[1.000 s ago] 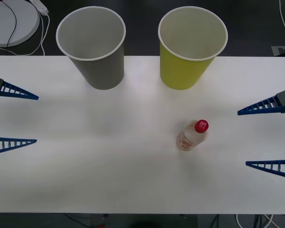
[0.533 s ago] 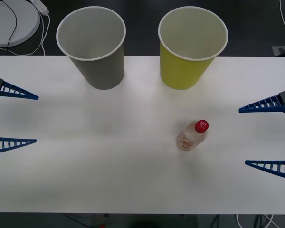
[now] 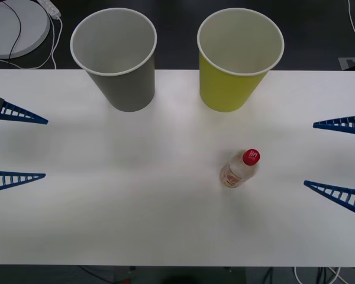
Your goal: Put the can into the green bin and the plastic bottle into the gray bin
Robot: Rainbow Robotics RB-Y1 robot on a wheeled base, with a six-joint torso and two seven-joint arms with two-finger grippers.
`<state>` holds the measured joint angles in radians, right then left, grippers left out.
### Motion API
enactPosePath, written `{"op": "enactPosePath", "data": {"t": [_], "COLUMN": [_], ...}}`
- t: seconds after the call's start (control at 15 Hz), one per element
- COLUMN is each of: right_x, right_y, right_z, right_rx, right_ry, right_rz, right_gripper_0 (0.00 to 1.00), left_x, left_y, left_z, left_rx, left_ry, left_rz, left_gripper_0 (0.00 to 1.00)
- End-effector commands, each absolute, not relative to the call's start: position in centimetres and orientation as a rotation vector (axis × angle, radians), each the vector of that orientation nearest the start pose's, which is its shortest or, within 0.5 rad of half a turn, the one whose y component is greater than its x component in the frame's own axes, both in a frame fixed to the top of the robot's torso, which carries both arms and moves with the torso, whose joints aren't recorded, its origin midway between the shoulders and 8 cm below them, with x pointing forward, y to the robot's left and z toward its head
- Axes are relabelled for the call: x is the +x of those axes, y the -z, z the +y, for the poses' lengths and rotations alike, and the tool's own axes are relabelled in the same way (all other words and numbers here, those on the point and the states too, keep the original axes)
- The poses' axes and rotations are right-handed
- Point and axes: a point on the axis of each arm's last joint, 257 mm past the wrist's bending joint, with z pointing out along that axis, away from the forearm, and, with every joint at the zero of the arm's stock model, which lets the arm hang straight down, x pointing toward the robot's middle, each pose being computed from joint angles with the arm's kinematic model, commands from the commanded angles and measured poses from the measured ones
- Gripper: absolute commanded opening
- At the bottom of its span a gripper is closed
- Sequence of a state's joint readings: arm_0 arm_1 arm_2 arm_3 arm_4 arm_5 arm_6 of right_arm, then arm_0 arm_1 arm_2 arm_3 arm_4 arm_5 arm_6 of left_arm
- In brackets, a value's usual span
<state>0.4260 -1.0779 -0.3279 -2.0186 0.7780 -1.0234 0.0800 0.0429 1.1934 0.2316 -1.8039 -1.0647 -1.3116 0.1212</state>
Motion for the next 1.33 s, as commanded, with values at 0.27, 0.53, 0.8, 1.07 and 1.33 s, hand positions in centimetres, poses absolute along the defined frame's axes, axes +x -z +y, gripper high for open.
{"op": "enactPosePath", "data": {"t": [0.27,0.53,0.8,1.07,1.33], "right_x": [33.3,33.5,33.4,33.6,35.0], "right_y": [10.9,13.8,15.6,17.9,20.4], "right_z": [-28.0,-29.8,-30.1,-30.2,-30.2], "right_rx": [-1.067,-1.029,-1.017,-1.029,-0.983], "right_ry": [-0.487,-0.476,-0.471,-0.447,-0.468], "right_rz": [1.446,1.493,1.503,1.497,1.497], "right_gripper_0": [1.00,1.00,1.00,1.00,1.00], "left_x": [35.7,35.7,35.7,35.7,35.7], "left_y": [10.4,10.4,10.4,10.4,10.4], "left_z": [28.1,28.1,28.1,28.1,28.1], "left_rx": [1.554,1.554,1.554,1.554,1.554], "left_ry": [0.443,0.443,0.443,0.443,0.443], "left_rz": [1.553,1.553,1.553,1.553,1.553], "left_gripper_0": [1.00,1.00,1.00,1.00,1.00]}}
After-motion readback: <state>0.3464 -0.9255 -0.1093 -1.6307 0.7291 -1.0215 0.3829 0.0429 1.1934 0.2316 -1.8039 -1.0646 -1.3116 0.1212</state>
